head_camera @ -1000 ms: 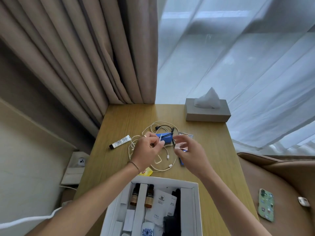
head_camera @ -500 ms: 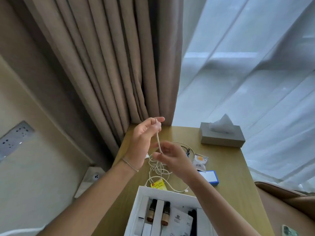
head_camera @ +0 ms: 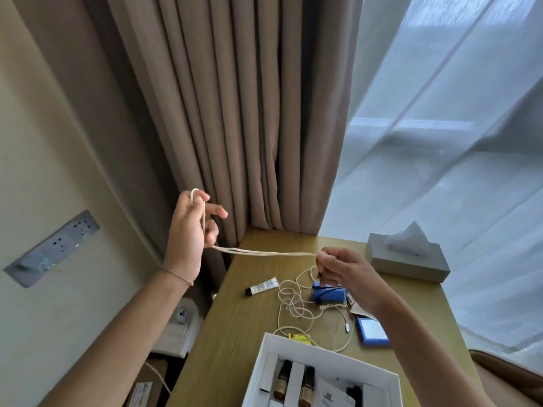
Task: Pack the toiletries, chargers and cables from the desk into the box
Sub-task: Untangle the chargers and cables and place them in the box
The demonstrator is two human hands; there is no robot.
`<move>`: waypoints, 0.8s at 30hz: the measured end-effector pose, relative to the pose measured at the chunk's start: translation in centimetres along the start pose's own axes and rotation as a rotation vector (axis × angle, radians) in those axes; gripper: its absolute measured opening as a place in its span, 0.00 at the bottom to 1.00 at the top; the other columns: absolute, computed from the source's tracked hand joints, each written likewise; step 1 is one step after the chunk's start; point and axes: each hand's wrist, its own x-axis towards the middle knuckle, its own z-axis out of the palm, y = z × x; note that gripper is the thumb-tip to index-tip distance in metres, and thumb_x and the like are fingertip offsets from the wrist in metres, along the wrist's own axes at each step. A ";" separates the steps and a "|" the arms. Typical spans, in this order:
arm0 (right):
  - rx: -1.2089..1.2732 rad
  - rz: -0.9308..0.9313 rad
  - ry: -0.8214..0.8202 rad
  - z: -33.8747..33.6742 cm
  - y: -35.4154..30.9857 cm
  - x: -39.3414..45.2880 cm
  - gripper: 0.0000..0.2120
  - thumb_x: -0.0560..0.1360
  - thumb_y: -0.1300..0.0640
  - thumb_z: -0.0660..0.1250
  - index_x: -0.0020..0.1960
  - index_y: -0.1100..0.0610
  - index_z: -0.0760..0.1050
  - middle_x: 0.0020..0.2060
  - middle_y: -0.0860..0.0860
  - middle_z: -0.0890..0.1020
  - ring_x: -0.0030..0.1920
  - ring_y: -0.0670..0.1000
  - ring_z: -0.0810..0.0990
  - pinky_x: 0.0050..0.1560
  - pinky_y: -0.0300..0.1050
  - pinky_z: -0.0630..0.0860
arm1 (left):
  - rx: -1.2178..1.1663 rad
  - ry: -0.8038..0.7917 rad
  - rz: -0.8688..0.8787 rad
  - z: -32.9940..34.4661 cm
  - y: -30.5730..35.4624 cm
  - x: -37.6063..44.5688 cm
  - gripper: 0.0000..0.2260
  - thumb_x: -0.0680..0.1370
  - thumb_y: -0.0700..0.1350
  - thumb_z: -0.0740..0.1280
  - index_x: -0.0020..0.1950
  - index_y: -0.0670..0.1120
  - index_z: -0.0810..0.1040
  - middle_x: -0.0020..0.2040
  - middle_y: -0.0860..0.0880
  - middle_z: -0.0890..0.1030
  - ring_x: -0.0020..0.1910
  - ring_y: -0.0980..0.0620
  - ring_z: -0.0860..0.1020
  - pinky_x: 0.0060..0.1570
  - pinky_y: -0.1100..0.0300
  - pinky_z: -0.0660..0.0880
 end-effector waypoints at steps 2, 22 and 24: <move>-0.035 -0.002 0.012 0.0 -1.1 -0.4 0.15 0.80 0.52 0.64 0.42 0.63 0.74 0.30 0.52 0.63 0.29 0.48 0.62 0.34 0.39 0.68 | 0.171 -0.053 0.002 -0.2 -0.9 -0.5 0.09 0.85 0.50 0.56 0.47 0.50 0.69 0.37 0.44 0.82 0.22 0.53 0.62 0.21 0.64 0.58; -0.513 -0.052 -0.033 5.1 -2.8 -1.2 0.16 0.82 0.52 0.60 0.37 0.47 0.77 0.33 0.49 0.83 0.32 0.46 0.79 0.37 0.48 0.75 | 0.540 -0.868 -0.296 5.5 -3.1 -6.5 0.22 0.76 0.59 0.70 0.46 0.39 0.85 0.28 0.52 0.72 0.27 0.56 0.68 0.32 0.63 0.64; -0.596 -0.065 0.034 5.3 -2.8 -1.1 0.15 0.81 0.52 0.62 0.36 0.45 0.76 0.29 0.43 0.80 0.29 0.42 0.76 0.34 0.43 0.72 | 0.544 -0.844 -0.282 5.6 -3.4 -6.8 0.19 0.76 0.56 0.72 0.46 0.39 0.85 0.36 0.46 0.83 0.35 0.54 0.79 0.41 0.63 0.73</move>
